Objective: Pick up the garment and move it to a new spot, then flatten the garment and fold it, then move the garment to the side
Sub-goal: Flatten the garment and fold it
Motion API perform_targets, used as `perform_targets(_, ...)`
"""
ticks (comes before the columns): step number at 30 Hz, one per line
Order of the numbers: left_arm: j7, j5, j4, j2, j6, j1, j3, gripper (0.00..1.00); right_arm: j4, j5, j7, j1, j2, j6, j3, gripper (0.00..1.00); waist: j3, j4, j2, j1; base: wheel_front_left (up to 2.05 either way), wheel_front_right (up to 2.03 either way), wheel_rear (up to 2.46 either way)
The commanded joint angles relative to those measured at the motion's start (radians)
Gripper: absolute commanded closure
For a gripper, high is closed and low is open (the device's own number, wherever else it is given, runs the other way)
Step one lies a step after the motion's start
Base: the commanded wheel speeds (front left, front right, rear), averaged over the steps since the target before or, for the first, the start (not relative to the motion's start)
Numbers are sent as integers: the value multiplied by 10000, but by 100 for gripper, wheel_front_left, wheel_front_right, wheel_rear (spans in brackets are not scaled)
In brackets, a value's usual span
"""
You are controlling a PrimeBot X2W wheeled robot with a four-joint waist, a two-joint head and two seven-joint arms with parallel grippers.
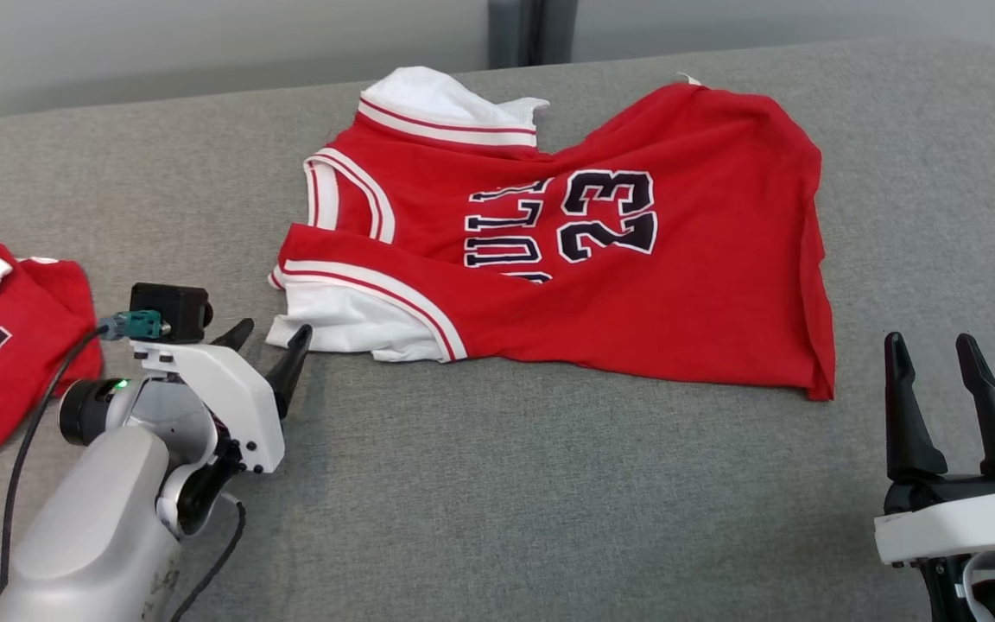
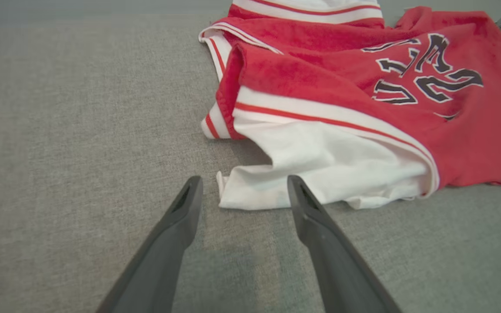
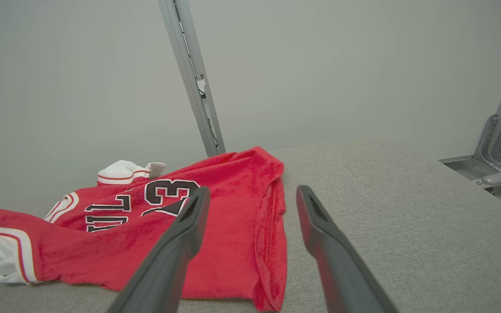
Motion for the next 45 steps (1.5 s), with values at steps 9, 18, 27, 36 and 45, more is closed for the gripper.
perform_targets(9, 794, -536, 1128, 115, -513, -684, -368, 100, 328, 35, -321, -305, 47, 20, 47, 0, 354, -458, 0, 0, 0, 0, 0)
perform_targets(18, 1219, -1054, -437, 664, -599, 105, -849, 100, 546, 58, -315, -29, 17, 20, -15, 0, -200, -134, 0, 0, 0, 0, 0)
perform_targets(27, 3450, -3022, -5103, 1399, -208, 905, -300, 100, 593, 143, -185, 85, -8, 20, 29, 0, -411, -267, 0, 0, 0, 0, 0)
perform_targets(36, 5624, -3904, -5286, 1474, 329, -943, -224, 100, 942, 379, -411, -440, 184, 20, 361, 0, 385, -1378, 0, 0, 0, 0, 0)
perform_targets(45, 4765, -3992, -1575, 507, 388, -2996, 401, 0, 2075, 696, -998, -1236, 394, 20, 1109, 0, 1069, -2512, 0, 0, 0, 0, 0)
